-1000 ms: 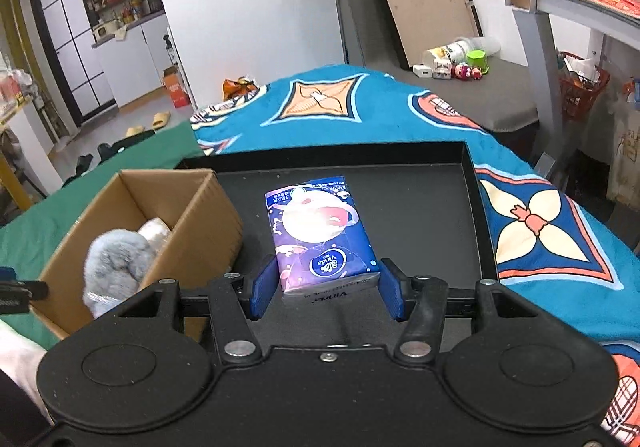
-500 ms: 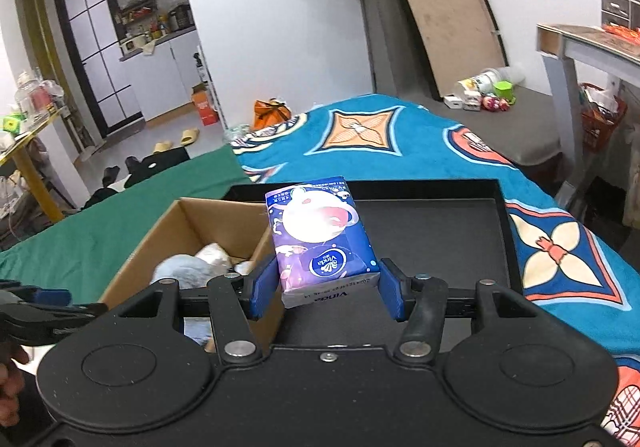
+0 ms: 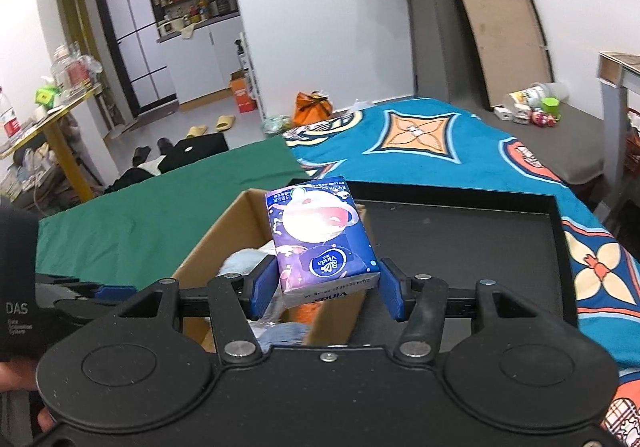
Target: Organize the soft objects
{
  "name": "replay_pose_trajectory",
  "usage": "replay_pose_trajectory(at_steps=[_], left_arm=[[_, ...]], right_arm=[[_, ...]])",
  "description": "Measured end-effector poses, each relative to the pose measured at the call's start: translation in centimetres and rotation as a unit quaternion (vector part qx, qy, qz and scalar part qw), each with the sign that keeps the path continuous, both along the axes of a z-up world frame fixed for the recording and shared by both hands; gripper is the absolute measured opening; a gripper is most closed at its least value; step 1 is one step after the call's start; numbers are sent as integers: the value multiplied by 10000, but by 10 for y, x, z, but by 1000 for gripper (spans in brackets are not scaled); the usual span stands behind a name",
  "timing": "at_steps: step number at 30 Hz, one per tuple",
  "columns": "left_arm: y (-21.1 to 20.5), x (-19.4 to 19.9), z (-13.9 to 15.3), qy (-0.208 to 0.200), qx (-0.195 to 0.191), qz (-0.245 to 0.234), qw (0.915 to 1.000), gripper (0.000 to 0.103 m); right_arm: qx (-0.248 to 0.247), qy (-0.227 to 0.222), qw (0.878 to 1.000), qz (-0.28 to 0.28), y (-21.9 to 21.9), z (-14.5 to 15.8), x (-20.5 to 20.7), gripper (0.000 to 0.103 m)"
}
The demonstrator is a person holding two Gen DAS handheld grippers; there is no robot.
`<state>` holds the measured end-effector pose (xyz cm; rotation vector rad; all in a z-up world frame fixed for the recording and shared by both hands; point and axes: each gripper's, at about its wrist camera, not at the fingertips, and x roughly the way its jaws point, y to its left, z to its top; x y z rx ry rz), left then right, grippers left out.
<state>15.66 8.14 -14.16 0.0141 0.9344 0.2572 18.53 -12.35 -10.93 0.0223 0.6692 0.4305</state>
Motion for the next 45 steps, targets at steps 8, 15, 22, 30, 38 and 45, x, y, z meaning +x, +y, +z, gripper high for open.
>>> replay_pose_trajectory(at_steps=[8, 15, 22, 30, 38, 45], left_arm=[[6, 4, -5, -4, -369, -94, 9993, 28], [13, 6, -11, 47, -676, -167, 9976, 9], [20, 5, -12, 0, -858, -137, 9962, 9], [24, 5, -13, -2, -963, -103, 9953, 9], [23, 5, -12, 73, -955, -117, 9953, 10], [16, 5, -3, 59, -783, -201, 9967, 13]], right_arm=[[-82, 93, 9998, 159, 25, -3, -6, 53], [-73, 68, 9997, 203, 39, -1, -8, 53], [2, 835, 9961, 272, 45, -26, 0, 66], [32, 985, 9948, 256, 39, -31, -11, 66], [73, 916, 9957, 127, 22, -23, -13, 66], [149, 901, 9958, -87, -1, -19, -18, 66]])
